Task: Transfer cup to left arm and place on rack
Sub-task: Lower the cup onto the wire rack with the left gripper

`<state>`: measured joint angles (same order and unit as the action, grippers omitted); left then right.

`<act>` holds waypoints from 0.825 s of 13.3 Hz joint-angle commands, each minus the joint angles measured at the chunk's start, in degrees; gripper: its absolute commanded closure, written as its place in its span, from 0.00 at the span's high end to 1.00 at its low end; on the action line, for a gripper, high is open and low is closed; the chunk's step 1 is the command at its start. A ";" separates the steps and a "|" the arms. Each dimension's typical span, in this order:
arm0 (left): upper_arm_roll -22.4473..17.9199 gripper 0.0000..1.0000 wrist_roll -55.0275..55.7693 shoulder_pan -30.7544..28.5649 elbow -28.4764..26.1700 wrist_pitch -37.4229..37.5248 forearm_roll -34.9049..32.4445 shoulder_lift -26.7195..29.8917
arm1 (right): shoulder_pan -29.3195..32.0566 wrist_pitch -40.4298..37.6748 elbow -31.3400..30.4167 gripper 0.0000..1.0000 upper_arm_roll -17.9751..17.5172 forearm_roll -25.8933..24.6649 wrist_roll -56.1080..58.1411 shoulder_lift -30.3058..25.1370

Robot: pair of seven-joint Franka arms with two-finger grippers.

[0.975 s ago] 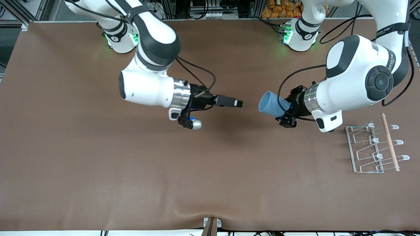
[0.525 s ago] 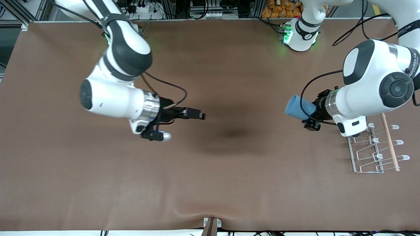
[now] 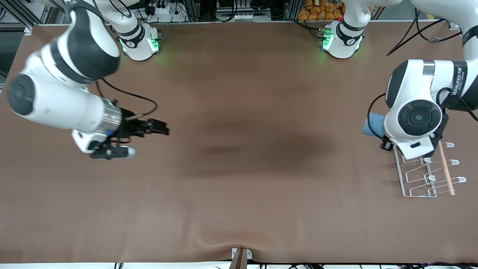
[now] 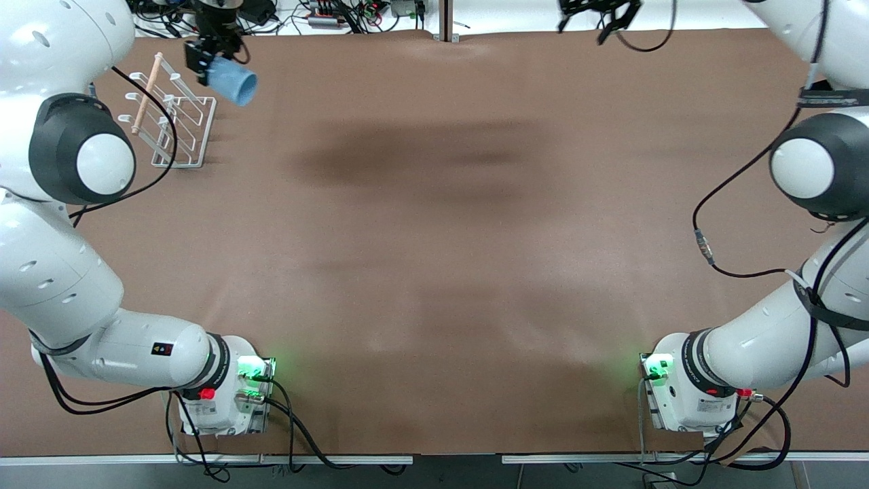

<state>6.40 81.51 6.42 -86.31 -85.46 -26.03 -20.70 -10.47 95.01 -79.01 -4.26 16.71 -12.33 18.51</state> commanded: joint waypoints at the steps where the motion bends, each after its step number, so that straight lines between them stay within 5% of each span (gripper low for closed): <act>1: 0.28 0.05 0.14 -1.23 -1.39 0.65 -9.01 -0.65 | 3.00 -2.10 -6.59 1.00 4.58 -1.59 6.69 -7.77; 5: 0.28 0.09 1.10 -3.43 -3.68 0.47 -20.97 -2.24 | 4.14 -10.00 -6.42 1.00 8.22 -14.93 6.79 -14.63; 11: 0.45 0.09 17.43 -3.52 -16.06 -4.18 -40.39 -3.82 | 10.91 -17.75 -5.98 1.00 7.52 -15.22 12.85 -18.86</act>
<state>6.62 93.84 3.01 -97.81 -87.63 -60.73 -24.94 -1.39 77.75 -83.23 4.68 2.55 -0.54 1.36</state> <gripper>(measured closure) 0.264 0.000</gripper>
